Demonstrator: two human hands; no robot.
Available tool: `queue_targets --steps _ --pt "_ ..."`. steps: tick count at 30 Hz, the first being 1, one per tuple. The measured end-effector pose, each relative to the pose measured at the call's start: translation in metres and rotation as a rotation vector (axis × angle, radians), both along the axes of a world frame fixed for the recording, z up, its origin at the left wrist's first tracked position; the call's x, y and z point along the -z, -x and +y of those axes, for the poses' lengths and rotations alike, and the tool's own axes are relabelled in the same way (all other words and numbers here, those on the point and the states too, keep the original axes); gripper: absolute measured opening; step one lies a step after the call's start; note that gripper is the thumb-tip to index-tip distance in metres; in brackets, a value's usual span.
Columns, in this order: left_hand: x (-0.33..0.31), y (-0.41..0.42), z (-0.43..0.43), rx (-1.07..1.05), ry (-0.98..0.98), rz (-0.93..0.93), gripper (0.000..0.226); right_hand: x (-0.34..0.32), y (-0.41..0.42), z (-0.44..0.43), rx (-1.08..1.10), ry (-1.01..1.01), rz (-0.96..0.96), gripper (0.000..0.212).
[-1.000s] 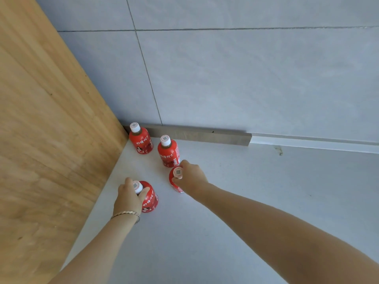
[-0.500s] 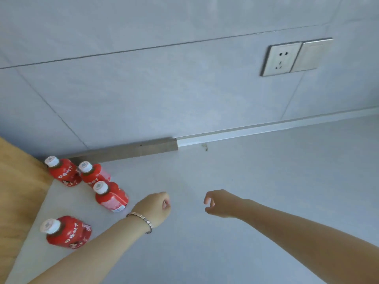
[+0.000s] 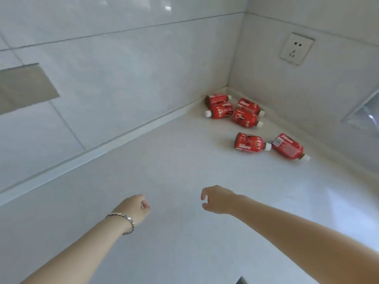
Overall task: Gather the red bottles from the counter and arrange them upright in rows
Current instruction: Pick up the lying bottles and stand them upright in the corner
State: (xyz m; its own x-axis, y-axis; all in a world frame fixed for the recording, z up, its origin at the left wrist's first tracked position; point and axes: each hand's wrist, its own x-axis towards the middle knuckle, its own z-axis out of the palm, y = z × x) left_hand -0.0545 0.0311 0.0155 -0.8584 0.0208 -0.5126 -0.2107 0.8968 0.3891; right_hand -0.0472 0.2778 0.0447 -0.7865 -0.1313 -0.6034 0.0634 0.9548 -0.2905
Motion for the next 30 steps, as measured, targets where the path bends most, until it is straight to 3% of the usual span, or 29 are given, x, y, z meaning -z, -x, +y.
queue_targets --steps 7,14,16,21,26,30 --pt "-0.001 0.068 0.174 0.199 -0.023 0.007 0.02 0.004 0.037 0.198 0.312 -0.16 0.095 0.036" --pt "0.001 0.093 0.245 0.428 0.135 0.058 0.008 0.031 0.079 0.321 0.734 -0.205 0.284 0.054" --pt "0.001 0.1 0.252 0.43 0.16 0.054 0.007 0.042 0.092 0.338 0.794 -0.141 0.279 0.054" --pt "0.005 0.112 0.265 0.401 0.164 0.003 0.008 0.074 0.102 0.348 0.957 0.071 0.324 0.029" --pt "0.007 0.121 0.287 0.469 0.175 0.033 0.009 0.049 0.082 0.344 0.866 0.171 0.429 0.028" --pt "0.004 0.136 0.327 0.414 0.125 0.228 0.013 0.007 0.083 0.345 0.713 0.018 0.519 0.027"
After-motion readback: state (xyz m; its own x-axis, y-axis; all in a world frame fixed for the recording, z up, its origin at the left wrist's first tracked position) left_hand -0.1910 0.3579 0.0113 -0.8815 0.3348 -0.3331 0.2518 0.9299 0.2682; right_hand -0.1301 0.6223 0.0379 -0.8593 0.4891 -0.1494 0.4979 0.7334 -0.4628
